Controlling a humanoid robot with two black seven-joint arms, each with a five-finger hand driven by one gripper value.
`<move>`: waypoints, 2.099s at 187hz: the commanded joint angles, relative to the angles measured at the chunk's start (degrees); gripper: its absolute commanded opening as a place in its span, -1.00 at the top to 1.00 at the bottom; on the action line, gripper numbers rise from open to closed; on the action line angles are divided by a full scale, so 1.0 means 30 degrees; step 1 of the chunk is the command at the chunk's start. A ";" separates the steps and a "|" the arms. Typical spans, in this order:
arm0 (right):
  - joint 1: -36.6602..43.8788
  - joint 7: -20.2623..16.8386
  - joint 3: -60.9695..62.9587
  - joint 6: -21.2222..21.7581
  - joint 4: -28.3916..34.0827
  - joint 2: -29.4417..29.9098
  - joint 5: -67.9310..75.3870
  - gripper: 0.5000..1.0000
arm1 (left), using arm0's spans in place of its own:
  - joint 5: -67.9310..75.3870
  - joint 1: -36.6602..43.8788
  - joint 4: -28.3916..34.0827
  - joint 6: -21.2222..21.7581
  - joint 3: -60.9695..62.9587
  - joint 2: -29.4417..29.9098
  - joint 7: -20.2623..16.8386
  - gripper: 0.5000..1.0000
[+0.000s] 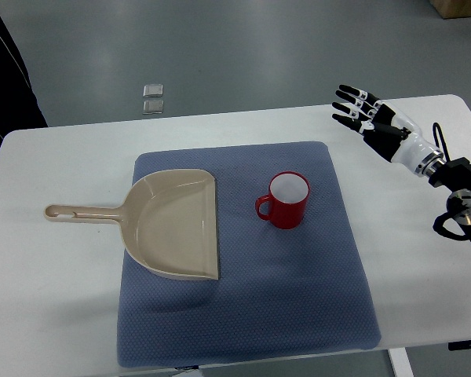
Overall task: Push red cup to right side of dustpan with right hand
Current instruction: 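Move the right hand down toward the red mug on the mat, then reach the right hand around the red mug and cup its side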
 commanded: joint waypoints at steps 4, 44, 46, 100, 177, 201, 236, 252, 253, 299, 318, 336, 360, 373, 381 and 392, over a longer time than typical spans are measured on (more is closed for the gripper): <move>-0.0640 0.0780 -0.0007 0.0535 0.0000 -0.1028 -0.0995 -0.73 | 0.0000 0.0001 0.0049 -0.0006 0.0025 0.0000 0.0000 -1.00; -0.1256 0.3710 -0.0271 0.0535 0.0000 -0.1848 -0.4423 -0.73 | 0.0000 0.0001 -0.0009 -0.0006 -0.0004 0.0000 0.0000 -1.00; -0.1256 0.3856 -0.0329 0.0535 0.0000 -0.1877 -0.4628 -0.73 | 0.0000 0.0001 -0.0009 -0.0006 -0.0004 0.0000 0.0000 -1.00; -0.1959 0.5474 -0.2292 0.0535 0.0059 -0.2024 -0.7265 -0.73 | 0.0000 0.0001 -0.0009 -0.0006 0.0025 0.0000 0.0000 -1.00; -0.2398 0.5474 -0.3786 -0.1317 0.1465 -0.1438 -0.7704 -0.73 | 0.0000 0.0001 -0.0009 -0.0006 -0.0004 0.0000 0.0000 -1.00; -0.2398 0.5474 -0.3786 -0.2108 0.1494 -0.0969 -0.7675 -0.73 | 0.0000 0.0001 -0.0009 -0.0006 -0.0004 0.0000 0.0000 -1.00; -0.2398 0.5474 -0.3786 -0.2314 0.1494 -0.0588 -0.7616 -0.73 | 0.0000 0.0001 -0.0009 -0.0006 -0.0004 0.0000 0.0000 -1.00; -0.2398 0.5474 -0.3816 -0.2314 0.1523 -0.0383 -0.7616 -0.73 | 0.0000 0.0001 -0.0009 -0.0006 -0.0004 0.0000 0.0000 -1.00; -0.2398 0.5474 -0.3816 -0.2314 0.1552 -0.0354 -0.7616 -0.73 | 0.0000 0.0001 -0.0009 -0.0006 -0.0004 0.0000 0.0000 -1.00; -0.2398 0.5474 -0.3845 -0.2343 0.1582 0.0349 -0.7675 -0.73 | 0.0000 0.0001 -0.0009 -0.0006 -0.0004 0.0000 0.0000 -1.00; -0.2427 0.5474 -0.3991 -0.2635 0.1582 0.0701 -0.7675 -0.73 | 0.0000 0.0001 -0.0009 -0.0006 -0.0004 0.0000 0.0000 -1.00; -0.2427 0.5474 -0.4167 -0.3017 0.1582 0.0965 -0.7675 -0.73 | 0.0000 0.0001 -0.0009 -0.0006 -0.0004 0.0000 0.0000 -1.00; -0.2427 0.5474 -0.4372 -0.3398 0.1582 0.1521 -0.7704 -0.73 | 0.0000 0.0001 -0.0009 -0.0006 -0.0004 0.0000 0.0000 -1.00; -0.2398 0.5474 -0.4519 -0.3719 0.1582 0.1697 -0.7733 -0.73 | 0.0000 0.0001 -0.0009 -0.0006 -0.0004 0.0000 0.0000 -1.00; -0.2398 0.5474 -0.4548 -0.3837 0.1582 0.1785 -0.7733 -0.73 | 0.0000 0.0001 -0.0009 -0.0006 -0.0004 0.0000 0.0000 -1.00; -0.2427 0.5474 -0.4548 -0.3925 0.1582 0.1902 -0.7733 -0.73 | 0.0000 0.0001 -0.0009 0.0023 -0.0004 0.0000 0.0000 -1.00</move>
